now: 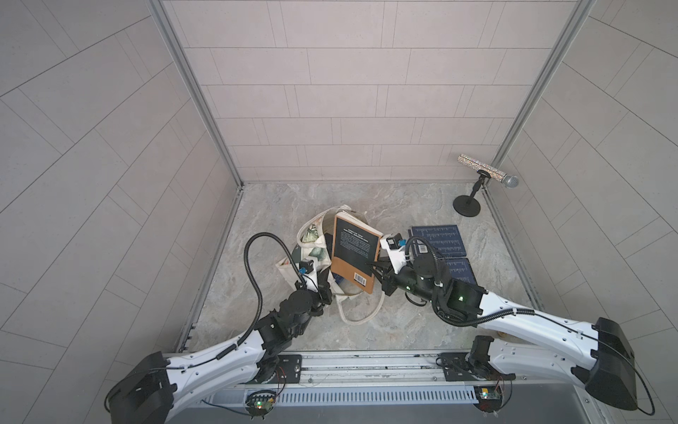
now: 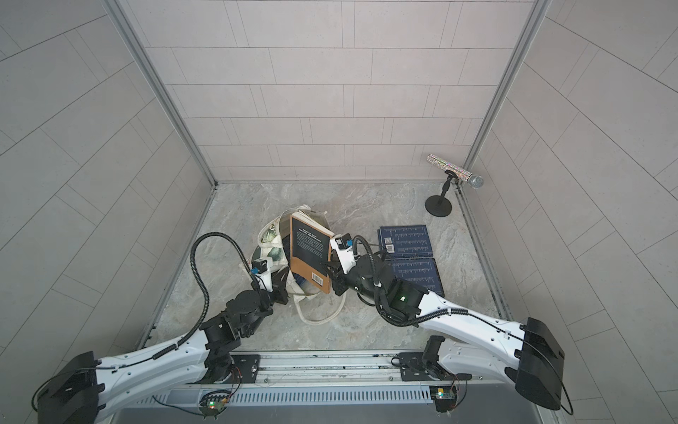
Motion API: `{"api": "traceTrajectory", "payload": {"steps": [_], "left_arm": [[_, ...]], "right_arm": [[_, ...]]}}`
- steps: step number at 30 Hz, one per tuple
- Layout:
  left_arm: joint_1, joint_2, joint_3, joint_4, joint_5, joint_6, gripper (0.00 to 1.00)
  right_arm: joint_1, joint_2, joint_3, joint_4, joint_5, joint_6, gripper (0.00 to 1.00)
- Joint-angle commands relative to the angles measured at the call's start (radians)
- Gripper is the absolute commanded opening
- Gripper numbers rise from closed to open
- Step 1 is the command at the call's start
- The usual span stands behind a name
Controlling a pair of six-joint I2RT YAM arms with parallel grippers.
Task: Take out the books from the canvas bag
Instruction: Pick up the book from the canvas bag.
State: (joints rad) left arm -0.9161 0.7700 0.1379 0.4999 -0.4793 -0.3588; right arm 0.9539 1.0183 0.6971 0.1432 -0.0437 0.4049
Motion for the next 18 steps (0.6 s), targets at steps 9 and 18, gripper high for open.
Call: {"api": "traceTrajectory", "payload": {"steps": [9, 18], "left_arm": [[0.017, 0.013, 0.008, -0.086, -0.168, -0.004, 0.00], [0.017, -0.018, 0.008, -0.093, -0.153, -0.005, 0.00]], "right_arm": [[-0.041, -0.326, -0.071, 0.037, 0.351, 0.020, 0.00], [-0.247, -0.442, -0.154, -0.028, 0.488, 0.164, 0.00]]}}
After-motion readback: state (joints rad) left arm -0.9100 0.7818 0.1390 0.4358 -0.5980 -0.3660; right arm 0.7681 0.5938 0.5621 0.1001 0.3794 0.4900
